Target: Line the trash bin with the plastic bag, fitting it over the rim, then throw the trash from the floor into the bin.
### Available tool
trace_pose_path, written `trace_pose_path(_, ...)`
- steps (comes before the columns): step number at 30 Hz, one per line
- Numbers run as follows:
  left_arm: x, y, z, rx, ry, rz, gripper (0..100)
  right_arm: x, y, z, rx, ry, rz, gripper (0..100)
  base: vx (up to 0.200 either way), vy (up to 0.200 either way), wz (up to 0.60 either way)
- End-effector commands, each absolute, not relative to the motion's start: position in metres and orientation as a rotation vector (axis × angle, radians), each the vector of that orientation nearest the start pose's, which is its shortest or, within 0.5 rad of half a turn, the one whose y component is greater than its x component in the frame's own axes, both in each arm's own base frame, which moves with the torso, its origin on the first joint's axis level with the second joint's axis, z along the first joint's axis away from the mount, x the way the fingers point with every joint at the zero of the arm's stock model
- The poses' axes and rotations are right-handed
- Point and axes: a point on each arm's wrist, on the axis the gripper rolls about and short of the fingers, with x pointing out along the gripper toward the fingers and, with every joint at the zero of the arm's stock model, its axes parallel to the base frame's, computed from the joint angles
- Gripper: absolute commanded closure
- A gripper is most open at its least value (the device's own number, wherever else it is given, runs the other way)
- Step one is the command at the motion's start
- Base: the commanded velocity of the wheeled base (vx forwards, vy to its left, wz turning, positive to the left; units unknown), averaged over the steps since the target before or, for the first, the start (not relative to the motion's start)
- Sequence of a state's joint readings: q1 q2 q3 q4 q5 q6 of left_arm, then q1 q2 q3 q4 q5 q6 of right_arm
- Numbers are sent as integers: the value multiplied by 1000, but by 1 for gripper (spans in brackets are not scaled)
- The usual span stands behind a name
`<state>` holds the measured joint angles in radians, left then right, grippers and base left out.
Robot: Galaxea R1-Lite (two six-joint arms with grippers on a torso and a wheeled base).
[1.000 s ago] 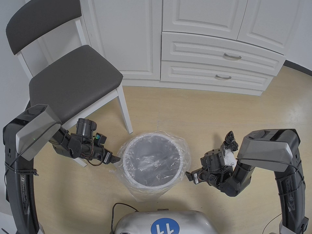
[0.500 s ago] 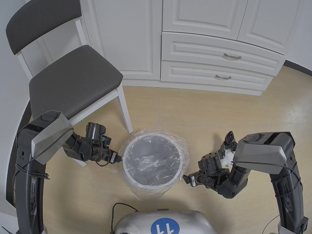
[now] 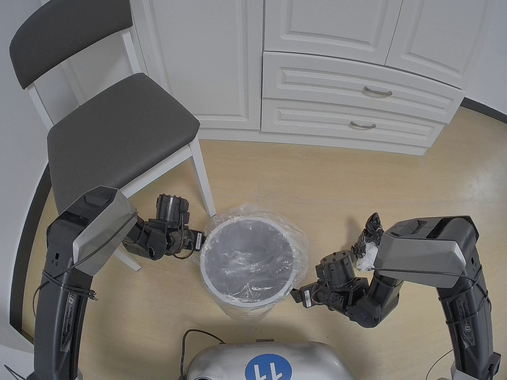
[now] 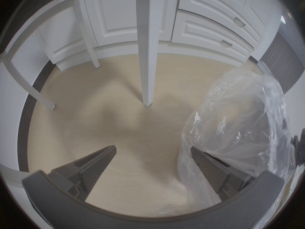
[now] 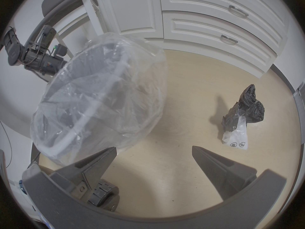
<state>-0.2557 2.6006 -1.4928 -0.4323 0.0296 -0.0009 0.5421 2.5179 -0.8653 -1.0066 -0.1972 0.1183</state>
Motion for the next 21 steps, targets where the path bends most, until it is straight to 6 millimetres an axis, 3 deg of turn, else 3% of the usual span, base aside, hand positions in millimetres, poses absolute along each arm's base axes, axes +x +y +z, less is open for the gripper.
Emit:
trace_pose_path(1,475,-127,-32,67,643,-208,0,320,206,-63,-130,630,334,0,0,0,0)
trace_pose_path(6,483,-129,-29,26,612,-176,0,304,213,-63,-154,652,367,0,0,0,0)
trace_pose_path(12,481,-128,-23,24,610,-163,0,289,208,-53,-186,668,387,0,0,0,0)
trace_pose_path(21,444,-101,13,143,647,-261,0,253,204,-12,-275,619,489,0,0,0,0)
